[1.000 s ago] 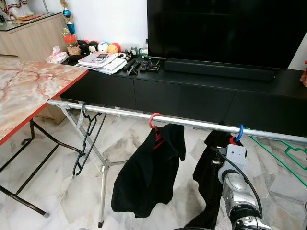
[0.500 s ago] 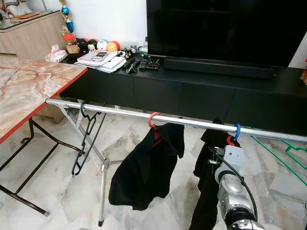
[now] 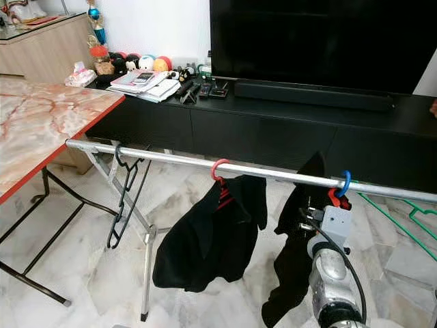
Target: Hang hanger
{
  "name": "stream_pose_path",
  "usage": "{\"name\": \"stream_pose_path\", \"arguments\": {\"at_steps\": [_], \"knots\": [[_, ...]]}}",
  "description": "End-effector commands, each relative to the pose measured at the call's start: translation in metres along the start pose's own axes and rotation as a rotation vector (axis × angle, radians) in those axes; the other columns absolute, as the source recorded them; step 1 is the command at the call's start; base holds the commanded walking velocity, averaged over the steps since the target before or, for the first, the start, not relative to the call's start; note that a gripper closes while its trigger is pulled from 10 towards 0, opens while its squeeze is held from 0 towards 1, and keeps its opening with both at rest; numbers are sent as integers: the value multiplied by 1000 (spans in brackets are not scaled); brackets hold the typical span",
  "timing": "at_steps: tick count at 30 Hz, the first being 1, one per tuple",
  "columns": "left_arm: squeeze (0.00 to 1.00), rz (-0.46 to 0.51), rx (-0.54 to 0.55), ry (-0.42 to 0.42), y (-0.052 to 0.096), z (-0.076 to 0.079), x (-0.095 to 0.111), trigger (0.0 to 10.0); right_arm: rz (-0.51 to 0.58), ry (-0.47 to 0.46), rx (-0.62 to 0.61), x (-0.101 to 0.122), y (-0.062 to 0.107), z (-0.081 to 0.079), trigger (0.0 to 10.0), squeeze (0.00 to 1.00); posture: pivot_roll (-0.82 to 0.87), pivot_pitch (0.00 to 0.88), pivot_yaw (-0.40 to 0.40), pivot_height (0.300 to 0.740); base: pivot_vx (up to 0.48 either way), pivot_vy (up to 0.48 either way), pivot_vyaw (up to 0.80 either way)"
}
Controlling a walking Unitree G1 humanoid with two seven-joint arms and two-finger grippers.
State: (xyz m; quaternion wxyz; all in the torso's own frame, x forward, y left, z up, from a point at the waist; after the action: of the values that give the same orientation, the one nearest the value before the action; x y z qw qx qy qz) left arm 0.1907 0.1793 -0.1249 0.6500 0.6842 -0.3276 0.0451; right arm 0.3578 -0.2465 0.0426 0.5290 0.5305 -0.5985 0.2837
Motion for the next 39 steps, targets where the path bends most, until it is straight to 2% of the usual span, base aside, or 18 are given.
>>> {"name": "stream_pose_path", "arguments": {"at_steps": [1,4,10,17,18,19,20,21,22,28,35,39], "knots": [[0,-25,-8,-10,1,1,-7,10000,56,15,28,9,1,-5,0,0,68,29,2,740,0,0,0],[0,-25,-11,-11,1,2,-8,10000,32,37,26,-7,10,1,0,0,69,23,-1,740,0,0,0],[0,-26,-8,-7,1,2,-8,10000,4,63,28,-23,23,10,0,0,66,16,-3,740,0,0,0],[0,-26,-4,-3,1,2,-9,10000,-27,45,49,-37,31,9,0,0,71,4,-3,740,0,0,0],[0,-26,-2,-3,1,1,-9,10000,-58,53,63,-44,33,9,1686,0,69,1,-2,740,0,0,0],[0,-25,1,-1,1,1,-9,10000,-92,74,70,-51,35,10,2627,0,69,1,-1,740,0,0,0],[0,-24,3,1,1,1,-9,10000,-114,90,74,-56,37,11,2627,0,69,1,-1,740,0,0,0],[0,-23,5,4,1,1,-8,10000,-130,104,78,-60,38,12,4745,0,73,0,1,740,0,0,0],[0,-22,6,5,1,0,-9,10000,-160,117,102,-67,41,11,10000,0,74,0,2,740,0,0,0],[0,-23,8,6,1,-1,-9,10000,-191,182,151,-74,47,12,10000,0,75,0,3,740,0,0,0],[0,-22,12,25,1,-1,-9,10000,-196,170,145,-72,45,15,10000,0,74,9,1,740,0,0,0],[0,-24,14,41,1,-1,-9,10000,-186,170,153,-71,45,11,10000,0,80,21,-1,740,0,0,0]]}}
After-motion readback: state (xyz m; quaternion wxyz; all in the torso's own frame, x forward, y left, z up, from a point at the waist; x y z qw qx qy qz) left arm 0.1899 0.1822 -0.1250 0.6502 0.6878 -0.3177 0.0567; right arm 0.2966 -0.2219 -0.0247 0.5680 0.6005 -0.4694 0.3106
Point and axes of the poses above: a point about 5 cm out from each wrist's last joint towards the gripper, its own y axis pointing back from the gripper into the wrist, its own x axis along the axis of the wrist's last joint, z = x × y, the point moved 4 cm from there along -y, pointing out of the wrist towards the gripper, and after that the axes turned 14 degrees about -y, right-handed, at the moved point
